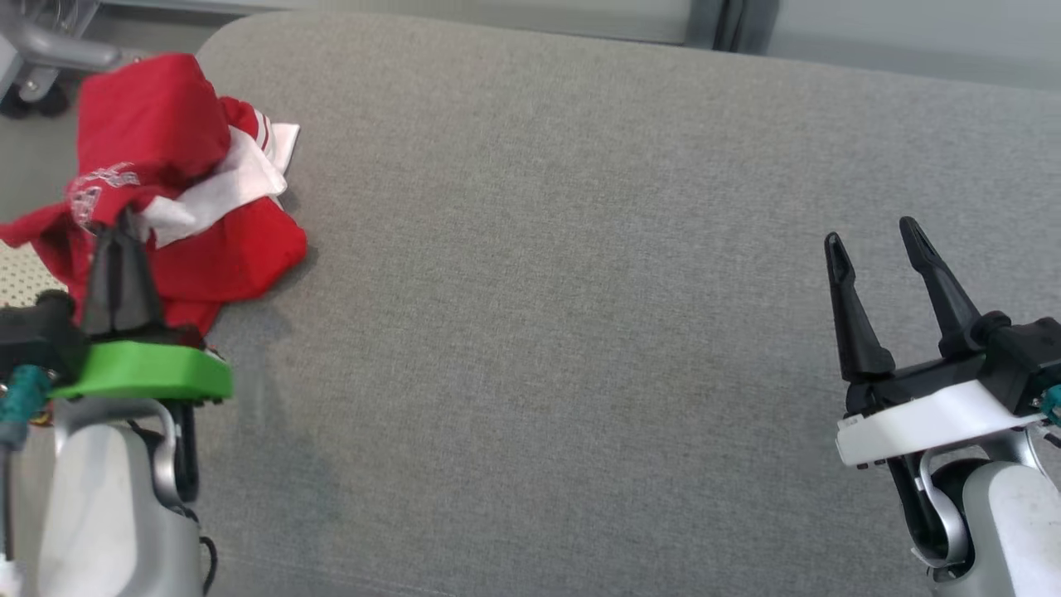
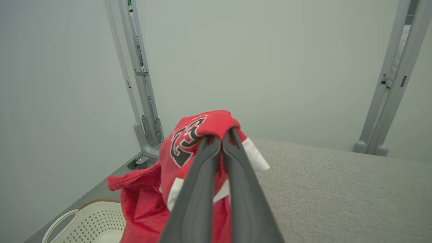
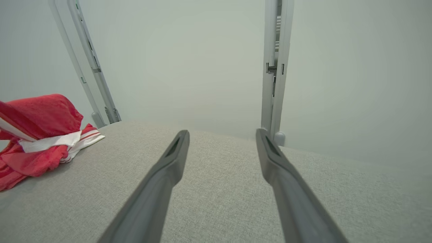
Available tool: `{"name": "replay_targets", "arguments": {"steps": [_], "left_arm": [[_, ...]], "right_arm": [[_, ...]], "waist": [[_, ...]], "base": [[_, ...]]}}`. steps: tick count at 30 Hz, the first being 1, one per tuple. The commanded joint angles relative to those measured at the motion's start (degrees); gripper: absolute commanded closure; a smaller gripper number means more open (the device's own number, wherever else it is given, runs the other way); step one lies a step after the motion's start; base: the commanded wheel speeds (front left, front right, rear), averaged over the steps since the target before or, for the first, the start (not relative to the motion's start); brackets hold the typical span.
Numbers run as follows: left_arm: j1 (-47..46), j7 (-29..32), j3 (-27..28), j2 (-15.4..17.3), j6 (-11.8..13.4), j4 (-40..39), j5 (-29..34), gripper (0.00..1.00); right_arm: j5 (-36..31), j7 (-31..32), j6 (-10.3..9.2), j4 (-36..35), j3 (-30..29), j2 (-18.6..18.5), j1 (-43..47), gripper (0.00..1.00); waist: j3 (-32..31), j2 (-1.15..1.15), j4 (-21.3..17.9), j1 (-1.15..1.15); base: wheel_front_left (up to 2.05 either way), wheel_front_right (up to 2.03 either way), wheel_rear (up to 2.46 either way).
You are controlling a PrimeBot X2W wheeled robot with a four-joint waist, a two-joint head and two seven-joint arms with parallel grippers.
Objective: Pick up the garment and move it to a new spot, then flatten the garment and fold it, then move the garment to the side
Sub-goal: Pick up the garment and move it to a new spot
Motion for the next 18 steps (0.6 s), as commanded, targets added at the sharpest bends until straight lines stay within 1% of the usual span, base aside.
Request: {"name": "replay_targets", "arguments": {"steps": [1,5,7,10,13,14,18], "left_arm": [[2.2,0.0,-1.4,-0.7,-0.3,-1.6,0.8,1.00],[6.1,1.7,-6.7,-2.5,-0.7,-5.4,1.5,1.00],[7.2,3.1,-10.7,-3.2,-1.0,-6.6,1.1,1.00],[7.4,4.5,-17.5,-4.0,-1.3,-7.4,0.0,1.00],[5.5,5.1,-24.2,-4.3,-1.4,-7.1,-1.8,1.00],[3.9,5.2,-29.4,-4.5,-1.5,-6.8,-3.2,1.00],[-0.2,4.8,-38.8,-4.6,-1.5,-6.5,-6.7,1.00]], "right_arm": [[-0.1,-0.3,-0.02,0.0,-0.4,0.6,1.4,0.00],[-0.3,-0.6,-0.02,0.0,-0.6,1.7,2.6,0.00],[-0.2,-0.5,-0.02,0.0,-0.9,2.3,3.0,0.00],[-0.1,-0.9,-0.02,0.2,-1.1,2.7,3.3,0.00],[0.1,-1.2,-0.02,0.3,-1.4,3.2,3.0,0.00],[0.2,-1.5,-0.02,0.6,-1.3,3.6,2.8,0.00],[0.5,-2.1,-0.02,1.5,-1.5,4.2,2.3,0.00]], "waist": [[-4.6,0.00,-3.4,0.00],[-5.6,0.00,-6.7,0.00],[-5.6,0.00,-8.7,0.00],[-5.1,0.00,-12.3,0.00],[-4.1,0.00,-16.1,0.00],[-3.5,0.00,-19.0,0.00],[-1.9,0.00,-24.3,0.00]], "base": [[0.00,0.00,0.00],[0.00,0.00,0.00],[0.00,0.00,0.00],[0.00,0.00,0.00],[0.00,0.00,0.00],[0.00,0.00,0.00],[0.00,0.00,0.00]]}}
